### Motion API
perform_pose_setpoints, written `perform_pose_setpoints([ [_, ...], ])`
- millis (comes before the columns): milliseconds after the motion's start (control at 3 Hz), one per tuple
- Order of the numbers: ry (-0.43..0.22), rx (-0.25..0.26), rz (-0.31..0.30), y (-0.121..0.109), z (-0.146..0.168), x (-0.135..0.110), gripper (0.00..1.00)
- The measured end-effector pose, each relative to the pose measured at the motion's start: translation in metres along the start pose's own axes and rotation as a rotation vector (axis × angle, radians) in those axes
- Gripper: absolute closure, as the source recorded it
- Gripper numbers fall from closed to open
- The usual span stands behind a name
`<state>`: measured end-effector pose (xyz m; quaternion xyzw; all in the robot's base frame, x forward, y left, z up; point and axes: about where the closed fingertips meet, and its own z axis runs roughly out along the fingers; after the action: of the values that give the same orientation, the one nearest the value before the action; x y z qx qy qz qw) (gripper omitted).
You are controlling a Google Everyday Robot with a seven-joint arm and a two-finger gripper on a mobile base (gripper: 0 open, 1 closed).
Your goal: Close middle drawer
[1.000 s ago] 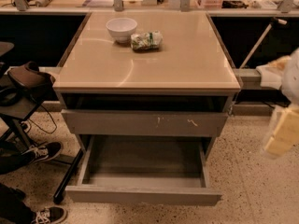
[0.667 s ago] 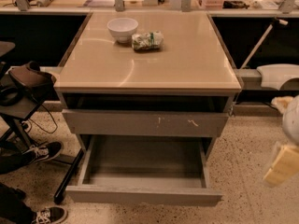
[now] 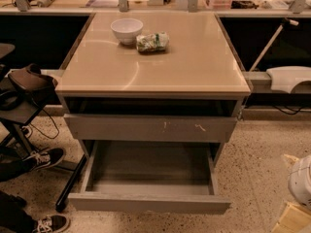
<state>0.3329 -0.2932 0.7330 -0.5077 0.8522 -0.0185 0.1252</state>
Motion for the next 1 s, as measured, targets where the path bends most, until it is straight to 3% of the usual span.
perform_pose_setpoints([
  [333, 0.001, -0.001, -0.001, 0.000, 0.000, 0.000, 0.00],
  [667, -0.042, -0.025, -0.007, 0.027, 0.020, 0.010, 0.00],
  [1000, -0.050, -0.048, 0.028, 0.069, 0.071, 0.037, 0.00],
])
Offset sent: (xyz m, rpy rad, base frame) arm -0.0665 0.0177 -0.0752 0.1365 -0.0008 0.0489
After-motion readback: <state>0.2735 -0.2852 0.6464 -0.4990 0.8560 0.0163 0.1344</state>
